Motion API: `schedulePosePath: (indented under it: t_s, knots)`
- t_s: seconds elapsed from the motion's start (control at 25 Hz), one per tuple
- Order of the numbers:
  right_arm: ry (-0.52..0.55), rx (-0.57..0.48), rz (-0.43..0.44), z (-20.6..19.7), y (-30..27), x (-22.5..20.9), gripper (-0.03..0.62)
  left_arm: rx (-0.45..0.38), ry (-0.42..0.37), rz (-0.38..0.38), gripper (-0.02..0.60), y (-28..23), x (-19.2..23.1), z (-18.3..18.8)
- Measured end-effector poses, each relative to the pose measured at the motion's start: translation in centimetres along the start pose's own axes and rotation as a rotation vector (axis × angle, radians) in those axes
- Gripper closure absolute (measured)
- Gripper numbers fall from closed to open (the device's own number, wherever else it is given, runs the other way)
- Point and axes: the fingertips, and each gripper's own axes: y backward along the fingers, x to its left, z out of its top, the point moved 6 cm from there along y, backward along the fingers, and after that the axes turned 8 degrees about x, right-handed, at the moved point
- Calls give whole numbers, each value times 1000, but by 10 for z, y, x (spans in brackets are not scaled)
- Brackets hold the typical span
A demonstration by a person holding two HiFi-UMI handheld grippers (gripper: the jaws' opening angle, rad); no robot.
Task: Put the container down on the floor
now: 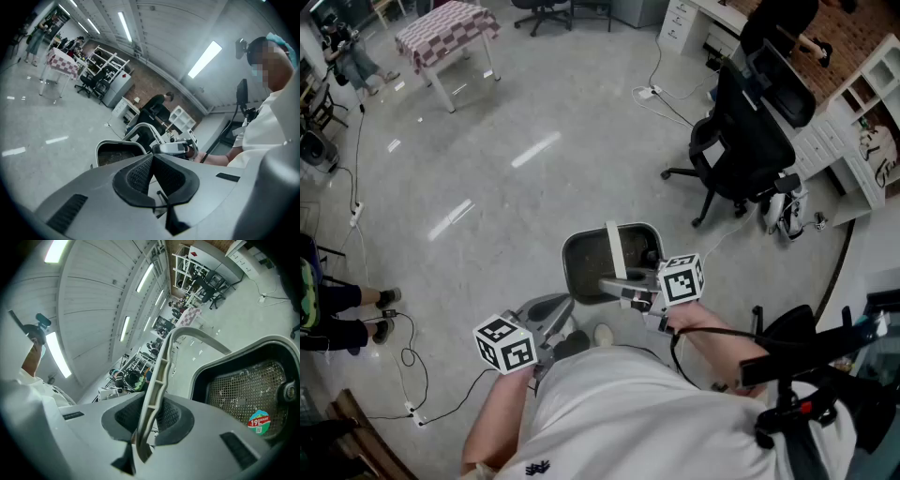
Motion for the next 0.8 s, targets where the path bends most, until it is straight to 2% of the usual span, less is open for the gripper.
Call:
schedulePosePath:
  t_s: [0.16,0.4,0.6,0.8]
  knots:
    - [16,-9,-13,-9,10,-2,557,-17,-20,-5,572,-8,-6,-6]
    - [1,-4,1,-11,14,-3,557,-48,-2,16,572,-5,-13,-9]
    - [2,29,4,1,2,-6,556,-59,22,21,572,3,0,2]
    - [-48,26,31,26,-11,-37,556,-67,26,4,572,-6,30,21]
